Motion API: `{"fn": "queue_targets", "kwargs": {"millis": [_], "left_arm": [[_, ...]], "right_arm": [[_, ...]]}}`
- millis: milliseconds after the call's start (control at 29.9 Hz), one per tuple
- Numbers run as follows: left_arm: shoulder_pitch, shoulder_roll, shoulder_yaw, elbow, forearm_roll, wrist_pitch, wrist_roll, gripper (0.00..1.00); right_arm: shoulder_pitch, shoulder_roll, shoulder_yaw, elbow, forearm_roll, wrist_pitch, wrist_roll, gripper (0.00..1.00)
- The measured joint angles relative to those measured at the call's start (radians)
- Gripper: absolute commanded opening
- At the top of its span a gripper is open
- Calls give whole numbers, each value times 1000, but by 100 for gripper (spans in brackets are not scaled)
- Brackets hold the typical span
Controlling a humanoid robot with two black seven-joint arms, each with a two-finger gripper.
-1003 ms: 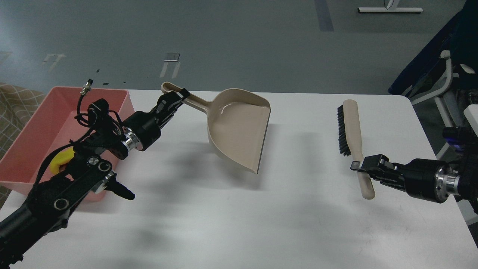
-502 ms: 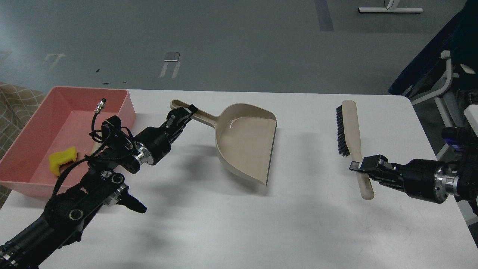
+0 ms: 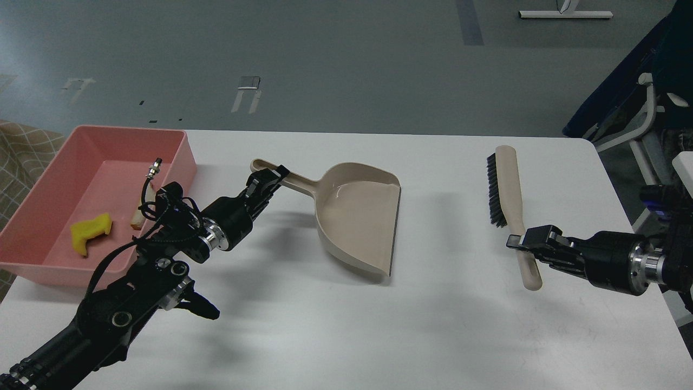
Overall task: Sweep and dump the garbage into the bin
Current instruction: 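Lower the dustpan back onto the table with the left gripper, then release the dustpan handle and lower the brush with the right gripper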
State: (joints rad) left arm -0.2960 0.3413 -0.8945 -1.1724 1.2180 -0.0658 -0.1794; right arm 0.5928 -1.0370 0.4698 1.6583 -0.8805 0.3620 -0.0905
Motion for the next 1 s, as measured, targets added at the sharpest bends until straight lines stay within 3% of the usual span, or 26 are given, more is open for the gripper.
{"fn": "queue_targets", "kwargs": {"millis": [736,870,1003], "left_arm": [[17,-5,-3,31,0,18,-5,1],[17,-5,-3,31,0,18,-5,42],[17,-6,-4,31,-1,21,-5,68]], "right_arm": [[-9,0,-2,5,0,0,0,0],[-10,0,-1,6,0,0,0,0],[-11,0,0,6,0,0,0,0]]}}
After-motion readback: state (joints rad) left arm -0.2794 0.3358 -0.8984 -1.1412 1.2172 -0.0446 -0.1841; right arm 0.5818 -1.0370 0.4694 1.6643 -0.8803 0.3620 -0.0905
